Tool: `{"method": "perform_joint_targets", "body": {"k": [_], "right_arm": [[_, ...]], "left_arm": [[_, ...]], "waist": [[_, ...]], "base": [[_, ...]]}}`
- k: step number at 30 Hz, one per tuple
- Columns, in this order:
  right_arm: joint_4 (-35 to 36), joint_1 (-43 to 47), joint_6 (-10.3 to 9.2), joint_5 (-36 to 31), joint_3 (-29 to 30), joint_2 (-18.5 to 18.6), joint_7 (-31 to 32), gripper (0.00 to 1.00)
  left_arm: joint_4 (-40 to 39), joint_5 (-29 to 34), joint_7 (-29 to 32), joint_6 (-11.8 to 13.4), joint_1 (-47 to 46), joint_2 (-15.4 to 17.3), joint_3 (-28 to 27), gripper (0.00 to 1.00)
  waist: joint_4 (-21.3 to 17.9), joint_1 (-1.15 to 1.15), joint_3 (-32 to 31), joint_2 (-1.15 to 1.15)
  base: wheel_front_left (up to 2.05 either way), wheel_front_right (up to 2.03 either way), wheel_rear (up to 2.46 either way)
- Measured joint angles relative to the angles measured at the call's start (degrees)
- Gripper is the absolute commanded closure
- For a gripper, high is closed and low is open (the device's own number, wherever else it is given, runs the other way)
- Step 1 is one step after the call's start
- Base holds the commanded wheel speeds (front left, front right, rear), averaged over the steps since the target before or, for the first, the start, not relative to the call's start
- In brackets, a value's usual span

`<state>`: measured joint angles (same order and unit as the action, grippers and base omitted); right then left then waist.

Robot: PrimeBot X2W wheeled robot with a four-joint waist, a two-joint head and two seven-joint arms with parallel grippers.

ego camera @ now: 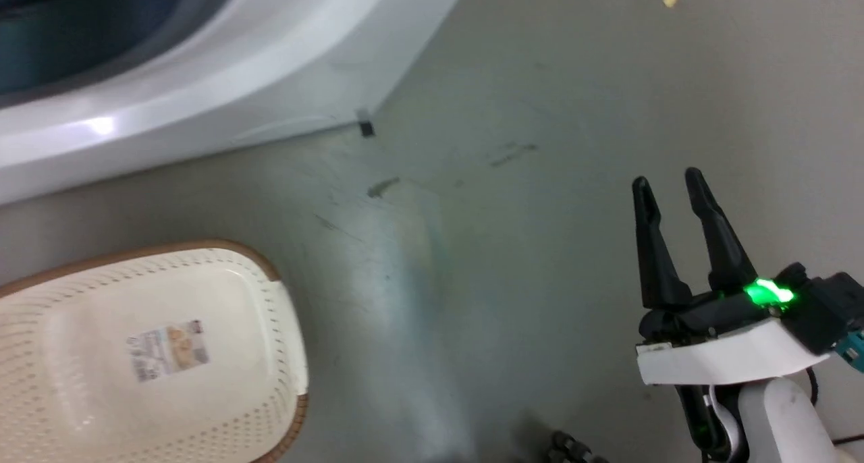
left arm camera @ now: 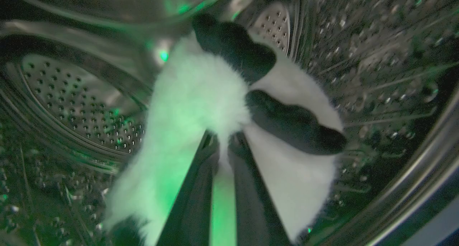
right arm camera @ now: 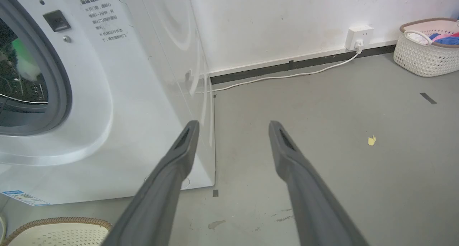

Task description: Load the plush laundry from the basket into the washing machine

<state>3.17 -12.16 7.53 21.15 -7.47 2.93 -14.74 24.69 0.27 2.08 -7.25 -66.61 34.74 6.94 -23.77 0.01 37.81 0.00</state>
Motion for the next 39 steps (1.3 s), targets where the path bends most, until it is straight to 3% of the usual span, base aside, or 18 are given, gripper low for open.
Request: {"method": "perform_joint_targets", "body": {"k": [9,17,18,19,27,35,39], "right_arm": [[0.0,-1.3,0.00,1.6,-1.1,0.0,0.0,0.00],[0.6,-1.6,0.00,1.6,-0.4,0.0,0.0,0.00],[0.6,-1.6,0.00,1.4,-0.3,0.0,0.0,0.00],[0.6,-1.6,0.00,1.0,-0.1,0.0,0.0,0.00],[1.2,-1.3,0.00,-3.3,3.1,0.0,0.0,0.00],[0.5,2.1,0.00,-9.5,5.5,0.0,0.0,0.00],[-0.1,4.8,0.00,-11.7,5.9,0.0,0.0,0.00]], "left_arm": [[14.3,-4.2,8.0,-0.1,-8.3,3.0,8.4,1.00],[18.9,-8.0,9.9,-0.1,-10.6,3.8,12.3,1.00],[19.5,-8.4,9.4,-0.1,-10.6,3.6,12.6,0.66],[20.1,-8.7,9.0,-0.1,-10.5,3.5,12.8,0.00],[24.3,-11.6,1.0,0.0,-4.7,-0.3,13.4,0.00],[26.0,-16.2,-12.5,0.2,8.4,-6.6,12.7,0.00],[23.6,-18.3,-15.9,0.9,15.5,-9.7,11.9,0.00]], "waist": [[-3.3,-0.01,4.9,0.00],[-2.5,-0.01,5.0,0.00],[-2.2,-0.01,4.6,0.00],[-2.0,-0.01,4.2,0.00],[0.7,-0.01,-1.8,0.00],[4.7,-0.03,-12.3,0.00],[7.1,-0.03,-18.1,0.00]], "base": [[0.00,0.00,0.00],[0.00,0.00,0.00],[0.00,0.00,0.00],[0.00,0.00,0.00],[0.00,0.00,0.00],[0.00,0.00,0.00],[0.00,0.00,0.00]]}}
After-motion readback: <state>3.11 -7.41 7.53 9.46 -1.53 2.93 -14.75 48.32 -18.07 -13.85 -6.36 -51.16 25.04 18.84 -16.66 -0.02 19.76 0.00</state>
